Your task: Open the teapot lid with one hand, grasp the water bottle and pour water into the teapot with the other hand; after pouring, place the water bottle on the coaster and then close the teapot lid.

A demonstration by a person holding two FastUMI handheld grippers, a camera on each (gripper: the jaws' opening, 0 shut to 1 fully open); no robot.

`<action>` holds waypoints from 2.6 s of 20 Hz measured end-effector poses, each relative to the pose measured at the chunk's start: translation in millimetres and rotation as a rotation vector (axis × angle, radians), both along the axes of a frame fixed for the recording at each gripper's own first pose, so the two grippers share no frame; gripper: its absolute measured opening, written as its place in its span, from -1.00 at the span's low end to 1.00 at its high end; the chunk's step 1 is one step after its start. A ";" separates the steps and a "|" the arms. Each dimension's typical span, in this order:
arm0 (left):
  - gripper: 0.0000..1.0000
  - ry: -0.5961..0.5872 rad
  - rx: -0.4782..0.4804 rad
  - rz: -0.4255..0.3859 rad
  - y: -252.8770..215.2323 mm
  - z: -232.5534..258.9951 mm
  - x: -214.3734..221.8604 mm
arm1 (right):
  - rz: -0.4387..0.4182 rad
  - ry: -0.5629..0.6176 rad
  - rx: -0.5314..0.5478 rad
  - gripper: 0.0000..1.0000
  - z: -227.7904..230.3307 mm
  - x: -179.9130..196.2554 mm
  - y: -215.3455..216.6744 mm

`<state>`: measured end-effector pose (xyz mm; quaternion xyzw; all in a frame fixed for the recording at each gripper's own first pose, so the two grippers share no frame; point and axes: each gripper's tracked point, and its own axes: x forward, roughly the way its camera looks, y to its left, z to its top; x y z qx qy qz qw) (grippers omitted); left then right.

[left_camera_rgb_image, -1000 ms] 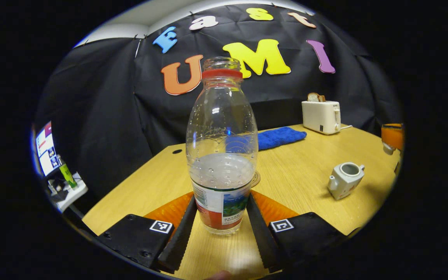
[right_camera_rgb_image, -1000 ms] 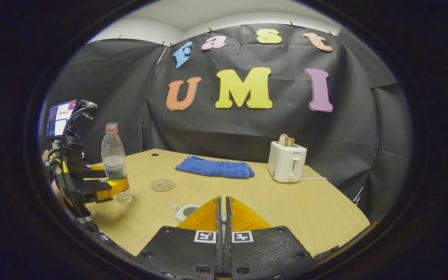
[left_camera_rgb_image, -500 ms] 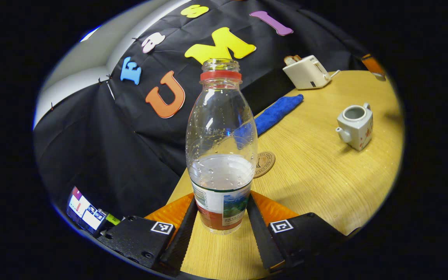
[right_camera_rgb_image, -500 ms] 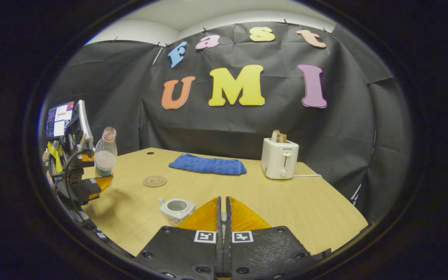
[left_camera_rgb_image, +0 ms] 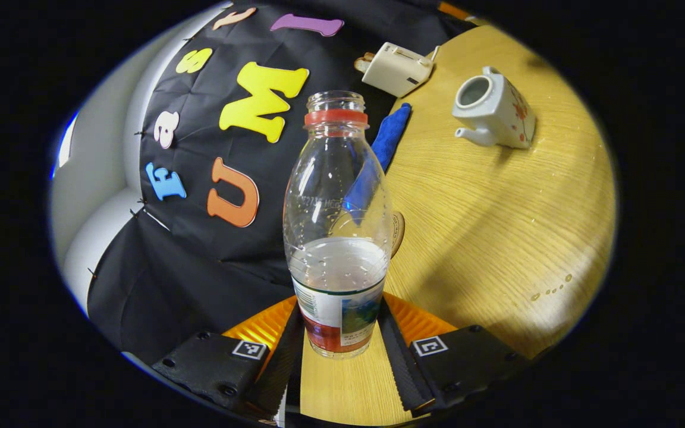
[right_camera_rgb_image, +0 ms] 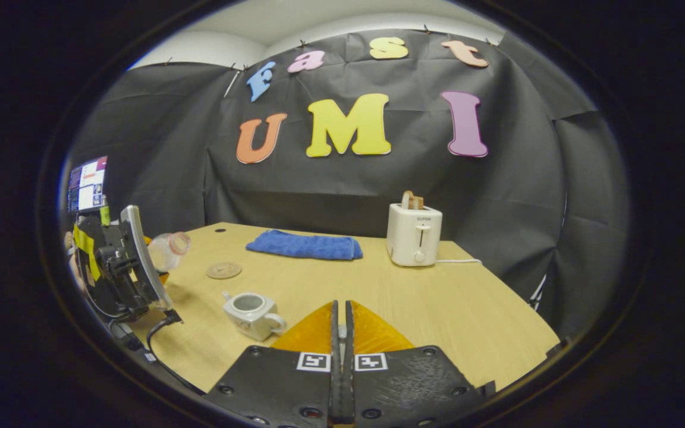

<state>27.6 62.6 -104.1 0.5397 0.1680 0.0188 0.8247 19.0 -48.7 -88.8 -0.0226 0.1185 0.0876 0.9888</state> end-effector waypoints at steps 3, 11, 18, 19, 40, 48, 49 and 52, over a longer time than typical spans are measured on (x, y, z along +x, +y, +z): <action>0.48 -0.013 0.091 -0.018 -0.7 10.2 5.5 | -0.001 -0.010 -0.020 -1.00 0.5 -0.8 -3.1; 0.47 0.012 0.275 -0.094 -14.8 16.1 18.3 | 0.005 -0.004 -0.018 -1.00 -3.9 -4.0 -5.9; 0.47 0.028 0.409 -0.156 -28.3 19.0 26.1 | 0.002 0.002 -0.009 -1.00 -10.7 -7.1 -9.9; 0.47 0.027 0.424 -0.159 -29.2 19.5 27.0 | 0.003 0.006 -0.008 -1.00 -12.9 -7.0 -10.2; 0.47 -0.011 0.681 -0.208 -59.9 49.1 42.7 | 0.000 0.004 0.016 -1.00 -15.9 -8.7 -20.2; 0.46 -0.003 0.753 -0.210 -63.6 56.1 44.6 | 0.001 0.001 0.022 -1.00 -16.5 -9.2 -22.4; 0.46 -0.005 0.766 -0.206 -64.1 57.5 44.8 | 0.001 -0.001 0.022 -0.98 -15.9 -9.1 -22.8; 0.46 -0.002 0.792 -0.204 -66.2 62.8 42.6 | 0.004 -0.002 0.027 -1.00 -16.3 -9.8 -22.5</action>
